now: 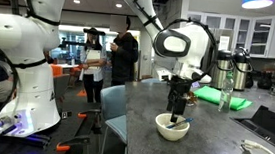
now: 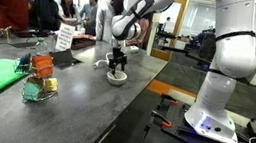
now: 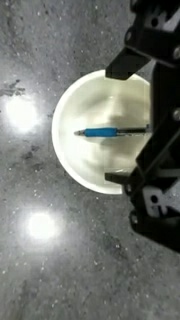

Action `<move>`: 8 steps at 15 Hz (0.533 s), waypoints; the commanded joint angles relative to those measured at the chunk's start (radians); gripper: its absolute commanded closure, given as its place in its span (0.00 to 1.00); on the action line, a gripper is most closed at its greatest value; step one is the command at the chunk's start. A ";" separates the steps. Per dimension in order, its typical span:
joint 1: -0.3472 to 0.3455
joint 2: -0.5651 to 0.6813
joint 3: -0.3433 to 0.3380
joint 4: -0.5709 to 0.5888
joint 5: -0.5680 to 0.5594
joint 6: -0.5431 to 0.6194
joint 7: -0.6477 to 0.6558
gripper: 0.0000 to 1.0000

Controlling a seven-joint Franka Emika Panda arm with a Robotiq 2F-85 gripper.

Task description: Take the pen out of the bowl and put it on the table

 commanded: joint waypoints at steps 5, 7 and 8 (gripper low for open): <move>-0.049 0.087 0.024 0.092 0.092 0.032 -0.007 0.29; -0.056 0.098 0.027 0.097 0.103 0.043 -0.009 0.35; -0.058 0.100 0.028 0.097 0.105 0.043 -0.010 0.39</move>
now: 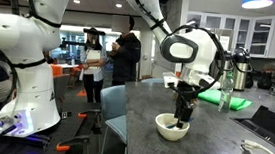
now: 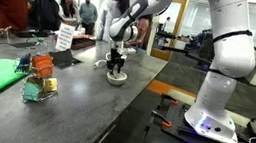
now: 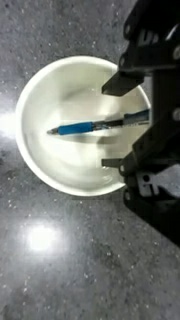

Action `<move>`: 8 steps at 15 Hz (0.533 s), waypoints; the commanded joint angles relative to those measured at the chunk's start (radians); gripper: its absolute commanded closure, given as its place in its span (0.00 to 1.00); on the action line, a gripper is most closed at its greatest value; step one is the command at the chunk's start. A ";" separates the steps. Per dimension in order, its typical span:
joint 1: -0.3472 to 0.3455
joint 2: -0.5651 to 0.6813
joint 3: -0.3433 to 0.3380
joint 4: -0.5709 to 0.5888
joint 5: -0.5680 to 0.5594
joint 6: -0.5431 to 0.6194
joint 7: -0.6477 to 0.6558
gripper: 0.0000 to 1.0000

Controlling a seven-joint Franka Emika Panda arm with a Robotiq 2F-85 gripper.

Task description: Take the pen out of the bowl and put it on the table

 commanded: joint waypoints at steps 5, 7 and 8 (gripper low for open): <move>-0.020 0.024 0.025 0.004 0.026 0.022 -0.012 0.43; -0.020 0.026 0.026 0.005 0.025 0.024 -0.010 0.68; -0.019 0.026 0.026 0.006 0.024 0.025 -0.009 0.75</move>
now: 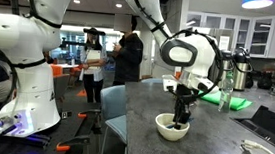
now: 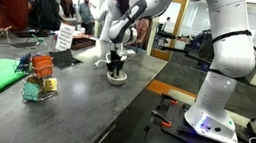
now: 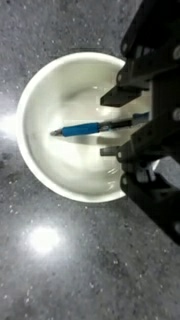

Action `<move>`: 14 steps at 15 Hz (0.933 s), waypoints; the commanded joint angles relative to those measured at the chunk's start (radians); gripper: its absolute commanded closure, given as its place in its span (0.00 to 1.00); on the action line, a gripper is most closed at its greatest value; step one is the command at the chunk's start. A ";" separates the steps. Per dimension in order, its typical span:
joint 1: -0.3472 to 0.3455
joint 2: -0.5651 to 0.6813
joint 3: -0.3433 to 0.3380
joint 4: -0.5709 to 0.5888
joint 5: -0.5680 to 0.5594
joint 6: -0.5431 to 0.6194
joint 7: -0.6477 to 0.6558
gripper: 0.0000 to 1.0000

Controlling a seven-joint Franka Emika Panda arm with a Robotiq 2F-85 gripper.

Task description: Take the pen out of the bowl and put it on the table

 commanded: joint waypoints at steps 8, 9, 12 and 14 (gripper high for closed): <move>-0.009 -0.001 0.010 0.004 0.005 0.020 -0.010 0.97; -0.009 -0.006 0.011 0.003 0.003 0.015 -0.015 0.97; -0.004 -0.032 0.005 -0.003 -0.016 -0.019 -0.015 0.97; -0.005 -0.060 0.004 -0.010 -0.025 -0.040 -0.023 0.97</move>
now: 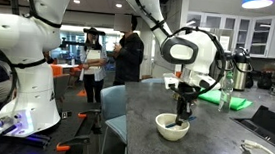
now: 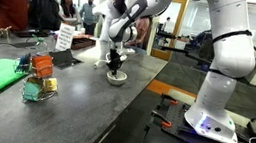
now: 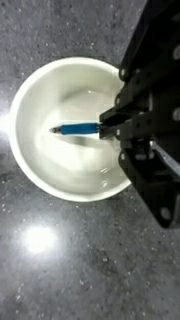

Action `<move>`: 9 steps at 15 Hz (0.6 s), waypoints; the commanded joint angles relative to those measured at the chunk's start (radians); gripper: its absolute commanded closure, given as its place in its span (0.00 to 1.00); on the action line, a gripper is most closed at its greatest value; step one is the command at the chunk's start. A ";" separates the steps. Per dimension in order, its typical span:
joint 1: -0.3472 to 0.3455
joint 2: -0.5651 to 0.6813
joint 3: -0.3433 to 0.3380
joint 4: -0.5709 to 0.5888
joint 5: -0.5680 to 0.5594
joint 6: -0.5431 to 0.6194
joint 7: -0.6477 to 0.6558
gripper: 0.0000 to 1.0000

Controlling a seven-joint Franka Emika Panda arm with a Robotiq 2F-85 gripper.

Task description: Take the pen out of the bowl and put it on the table

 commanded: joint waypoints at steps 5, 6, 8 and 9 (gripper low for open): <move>-0.035 -0.143 0.012 -0.014 -0.021 -0.184 -0.182 0.97; -0.035 -0.151 0.005 0.008 -0.046 -0.244 -0.212 0.97; -0.037 -0.152 -0.010 0.057 -0.118 -0.370 -0.263 0.97; -0.031 -0.145 -0.021 0.078 -0.169 -0.404 -0.260 0.97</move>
